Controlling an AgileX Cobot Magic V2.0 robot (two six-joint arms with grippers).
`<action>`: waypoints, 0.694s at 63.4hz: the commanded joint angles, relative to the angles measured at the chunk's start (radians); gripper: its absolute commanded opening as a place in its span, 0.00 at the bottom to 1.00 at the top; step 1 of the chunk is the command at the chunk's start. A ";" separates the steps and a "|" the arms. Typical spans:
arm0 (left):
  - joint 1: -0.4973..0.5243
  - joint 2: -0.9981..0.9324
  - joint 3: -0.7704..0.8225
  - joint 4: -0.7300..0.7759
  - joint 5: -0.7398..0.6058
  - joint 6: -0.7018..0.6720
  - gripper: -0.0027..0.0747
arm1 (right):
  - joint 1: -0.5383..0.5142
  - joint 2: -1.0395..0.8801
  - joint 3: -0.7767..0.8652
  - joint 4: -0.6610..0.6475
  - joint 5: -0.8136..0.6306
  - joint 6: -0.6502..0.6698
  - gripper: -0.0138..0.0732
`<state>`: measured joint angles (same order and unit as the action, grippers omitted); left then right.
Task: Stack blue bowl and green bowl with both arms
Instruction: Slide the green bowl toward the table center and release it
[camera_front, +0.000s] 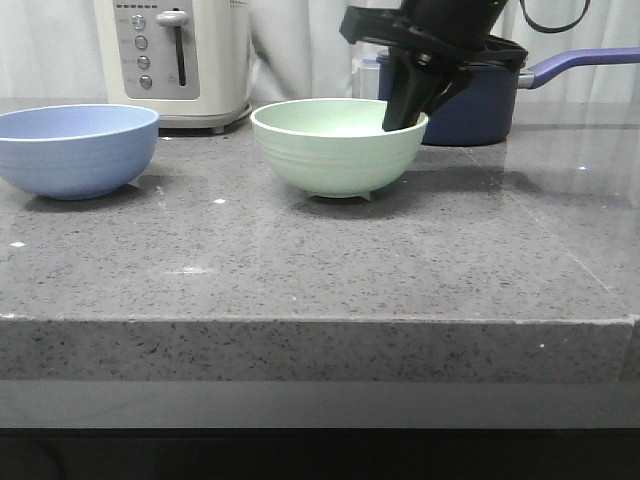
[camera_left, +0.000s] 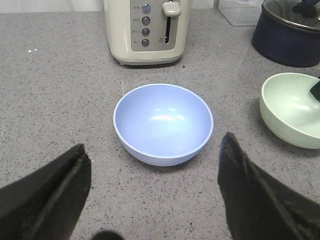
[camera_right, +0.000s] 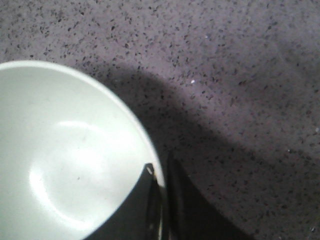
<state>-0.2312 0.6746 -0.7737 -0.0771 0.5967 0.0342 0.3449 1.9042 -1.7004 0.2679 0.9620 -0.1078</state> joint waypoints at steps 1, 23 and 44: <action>-0.008 0.004 -0.035 -0.006 -0.080 0.001 0.71 | -0.002 -0.055 -0.037 0.008 -0.042 0.002 0.21; -0.008 0.004 -0.035 -0.006 -0.078 0.001 0.71 | -0.002 -0.055 -0.039 0.009 -0.055 0.002 0.51; -0.008 0.004 -0.035 -0.006 -0.078 0.001 0.71 | -0.002 -0.175 -0.009 0.000 -0.006 -0.079 0.51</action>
<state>-0.2312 0.6746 -0.7737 -0.0771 0.5967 0.0342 0.3449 1.8383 -1.7028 0.2679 0.9720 -0.1447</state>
